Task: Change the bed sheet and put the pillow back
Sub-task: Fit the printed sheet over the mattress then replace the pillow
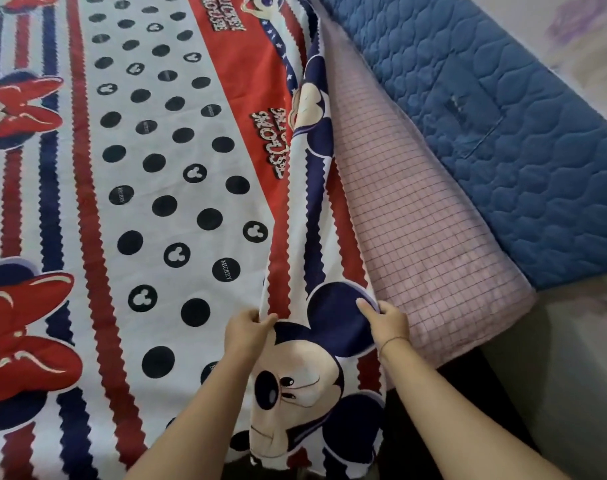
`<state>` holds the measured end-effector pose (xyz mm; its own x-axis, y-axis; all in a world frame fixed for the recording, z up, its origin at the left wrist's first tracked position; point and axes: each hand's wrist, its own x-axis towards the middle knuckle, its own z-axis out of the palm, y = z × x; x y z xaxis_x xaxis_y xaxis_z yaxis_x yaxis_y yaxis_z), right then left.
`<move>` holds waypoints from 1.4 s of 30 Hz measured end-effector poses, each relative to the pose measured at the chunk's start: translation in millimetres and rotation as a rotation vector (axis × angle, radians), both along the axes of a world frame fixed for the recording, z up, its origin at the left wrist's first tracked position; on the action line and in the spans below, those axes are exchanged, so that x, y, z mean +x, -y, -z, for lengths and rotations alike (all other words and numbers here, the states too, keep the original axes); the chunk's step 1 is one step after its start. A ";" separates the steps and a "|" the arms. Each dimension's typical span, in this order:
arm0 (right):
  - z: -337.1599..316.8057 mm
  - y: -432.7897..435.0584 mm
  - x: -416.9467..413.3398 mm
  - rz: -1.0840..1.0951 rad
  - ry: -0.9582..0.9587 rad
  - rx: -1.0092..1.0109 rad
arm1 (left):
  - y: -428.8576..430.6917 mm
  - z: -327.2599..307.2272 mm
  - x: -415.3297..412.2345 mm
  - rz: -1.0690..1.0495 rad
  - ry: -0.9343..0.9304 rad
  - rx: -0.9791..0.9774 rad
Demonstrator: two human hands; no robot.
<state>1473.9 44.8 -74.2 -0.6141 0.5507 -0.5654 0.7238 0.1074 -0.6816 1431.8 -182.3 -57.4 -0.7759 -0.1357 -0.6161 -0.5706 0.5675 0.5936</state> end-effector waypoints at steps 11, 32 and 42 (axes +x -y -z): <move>-53.9 -86.8 1.7 0.376 -0.175 0.499 | -52.8 -29.1 -11.9 0.110 -0.030 0.244; -33.3 -66.3 33.4 -0.212 -0.025 -0.147 | -161.7 -27.8 -33.7 0.233 0.034 0.264; -7.5 -58.8 25.0 -0.163 -0.079 -0.211 | -156.9 -8.7 -29.6 0.159 0.114 0.292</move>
